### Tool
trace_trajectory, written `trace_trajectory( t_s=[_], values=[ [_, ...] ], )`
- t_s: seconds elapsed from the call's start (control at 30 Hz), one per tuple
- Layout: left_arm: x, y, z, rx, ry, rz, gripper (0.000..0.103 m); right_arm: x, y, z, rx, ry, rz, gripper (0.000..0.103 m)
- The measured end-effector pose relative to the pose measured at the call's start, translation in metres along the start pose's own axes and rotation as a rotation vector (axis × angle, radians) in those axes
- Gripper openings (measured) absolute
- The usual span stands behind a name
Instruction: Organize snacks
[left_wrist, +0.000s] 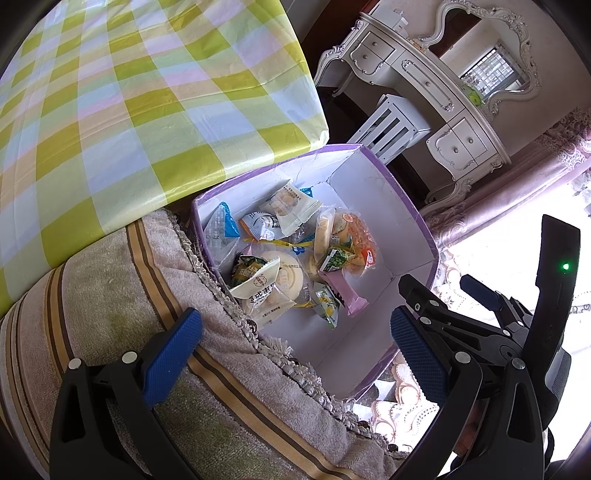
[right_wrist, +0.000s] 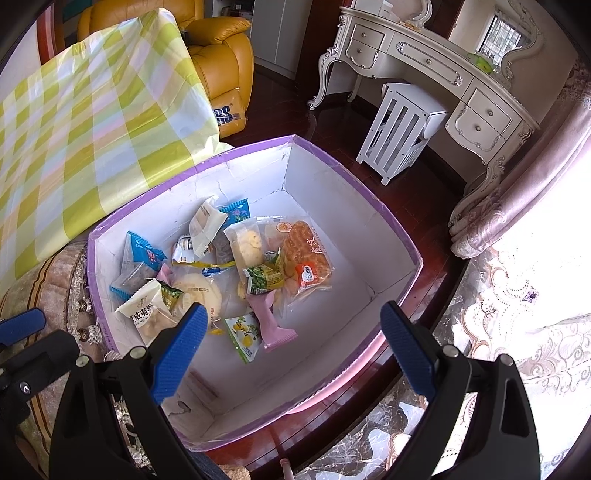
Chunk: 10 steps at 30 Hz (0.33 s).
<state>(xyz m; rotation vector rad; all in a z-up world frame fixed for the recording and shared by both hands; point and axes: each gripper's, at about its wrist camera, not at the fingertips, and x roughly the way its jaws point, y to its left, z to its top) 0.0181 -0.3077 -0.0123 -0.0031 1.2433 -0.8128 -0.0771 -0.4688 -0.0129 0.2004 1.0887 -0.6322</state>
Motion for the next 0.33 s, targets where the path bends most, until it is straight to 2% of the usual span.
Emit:
trace_trajectory(
  t_s=[0.1, 0.2, 0.33],
  values=[
    [-0.005, -0.001, 0.001, 0.004, -0.005, -0.006, 0.099, -0.002, 0.002, 0.001, 0.000, -0.002, -0.006, 0.095],
    [-0.030, 0.011, 0.003, -0.041, -0.057, -0.050, 0.099, -0.015, 0.013, 0.006, -0.012, -0.035, 0.026, 0.095],
    [-0.088, 0.055, -0.012, -0.101, -0.197, 0.091, 0.099, -0.045, 0.051, 0.012, -0.066, -0.106, 0.135, 0.095]
  ],
)
